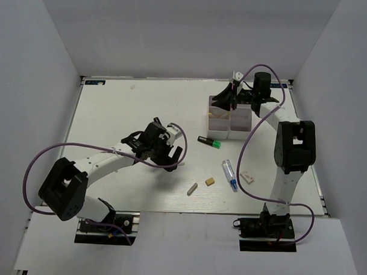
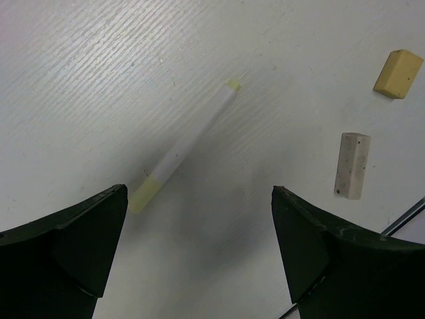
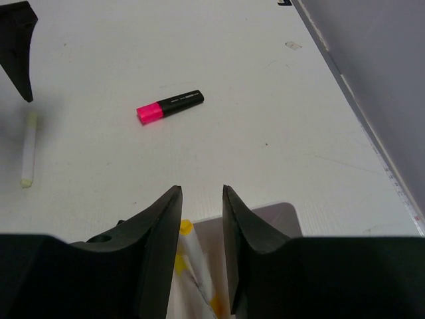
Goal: Sort the stationery into containers
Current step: Place the stationery into the container, then grab a piece of stationery with the left arm
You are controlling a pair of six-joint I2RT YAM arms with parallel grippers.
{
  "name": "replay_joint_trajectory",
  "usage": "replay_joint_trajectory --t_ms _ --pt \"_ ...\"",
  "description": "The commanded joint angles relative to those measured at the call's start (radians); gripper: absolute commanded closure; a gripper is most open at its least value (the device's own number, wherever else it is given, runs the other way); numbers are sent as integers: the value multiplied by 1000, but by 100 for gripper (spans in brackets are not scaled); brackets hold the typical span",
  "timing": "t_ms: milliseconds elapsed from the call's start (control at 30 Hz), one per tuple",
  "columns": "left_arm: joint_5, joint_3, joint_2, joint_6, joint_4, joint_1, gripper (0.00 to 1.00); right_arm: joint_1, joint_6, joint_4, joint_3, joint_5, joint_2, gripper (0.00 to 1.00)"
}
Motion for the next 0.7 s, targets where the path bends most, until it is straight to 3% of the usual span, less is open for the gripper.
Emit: replay_joint_trajectory --t_ms 0,67,167,233,367,500,667 --pt "10 46 7 44 31 -13 1 -6 -13 -31 -12 -21 -100 64" --pt "0 55 16 69 40 -22 1 -3 21 -42 -12 8 -157 74" --pt "-9 55 42 92 62 -32 5 -11 81 -137 14 122 -264 100" --pt "-9 65 75 104 83 -41 7 -19 44 -299 11 131 -324 100" --pt "11 119 170 146 73 -50 22 -29 -98 -583 -64 157 -488 99" --pt "-36 185 280 164 53 -69 27 -39 -86 -637 -217 171 -637 76" --pt "-47 296 409 192 -27 -90 43 -42 -52 -631 -415 182 -797 70"
